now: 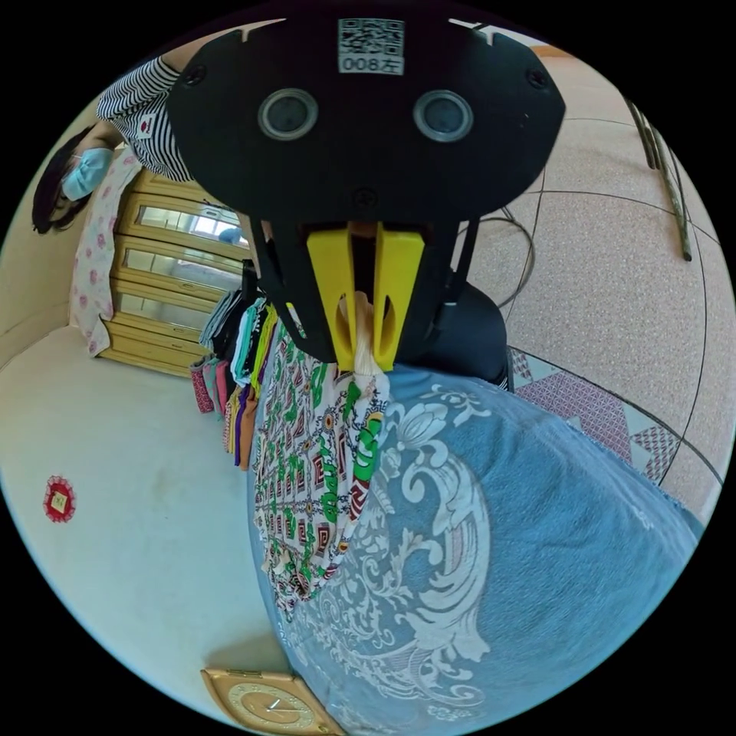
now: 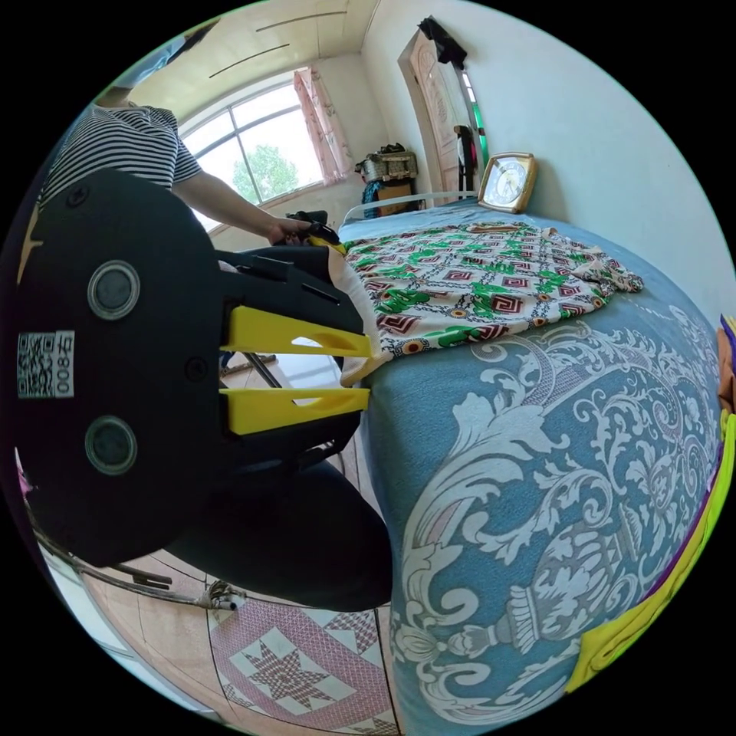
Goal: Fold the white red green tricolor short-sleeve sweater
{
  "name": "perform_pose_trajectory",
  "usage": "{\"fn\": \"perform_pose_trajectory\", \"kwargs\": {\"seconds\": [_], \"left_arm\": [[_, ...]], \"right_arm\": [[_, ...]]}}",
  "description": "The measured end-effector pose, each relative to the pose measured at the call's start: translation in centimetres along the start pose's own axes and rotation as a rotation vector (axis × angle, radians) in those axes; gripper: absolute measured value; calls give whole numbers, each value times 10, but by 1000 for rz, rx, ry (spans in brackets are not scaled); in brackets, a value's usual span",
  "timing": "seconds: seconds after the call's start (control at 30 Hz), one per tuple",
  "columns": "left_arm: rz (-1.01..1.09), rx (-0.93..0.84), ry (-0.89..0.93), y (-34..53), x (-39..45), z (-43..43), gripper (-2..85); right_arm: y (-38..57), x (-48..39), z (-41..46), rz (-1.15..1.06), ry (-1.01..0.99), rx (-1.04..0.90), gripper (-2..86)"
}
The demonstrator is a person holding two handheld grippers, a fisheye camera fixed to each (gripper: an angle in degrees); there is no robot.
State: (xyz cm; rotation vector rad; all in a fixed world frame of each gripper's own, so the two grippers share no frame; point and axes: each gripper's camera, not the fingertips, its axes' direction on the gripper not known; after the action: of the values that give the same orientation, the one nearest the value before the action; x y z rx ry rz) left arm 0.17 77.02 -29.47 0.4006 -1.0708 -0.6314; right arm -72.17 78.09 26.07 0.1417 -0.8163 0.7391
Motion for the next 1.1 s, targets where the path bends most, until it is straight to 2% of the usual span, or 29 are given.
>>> {"fn": "perform_pose_trajectory", "kwargs": {"seconds": [0.33, 0.6, 1.1], "left_arm": [[29, 26, 72, 36, -4, 1, 35], [65, 68, 172, 71, -8, -8, 33], [161, 79, 325, 143, -13, -24, 31]], "right_arm": [[24, 16, -6, -24, -52, -1, 15], [57, 33, -47, -110, -298, 96, 4], [112, 37, -126, -312, -477, 185, 3]]}}
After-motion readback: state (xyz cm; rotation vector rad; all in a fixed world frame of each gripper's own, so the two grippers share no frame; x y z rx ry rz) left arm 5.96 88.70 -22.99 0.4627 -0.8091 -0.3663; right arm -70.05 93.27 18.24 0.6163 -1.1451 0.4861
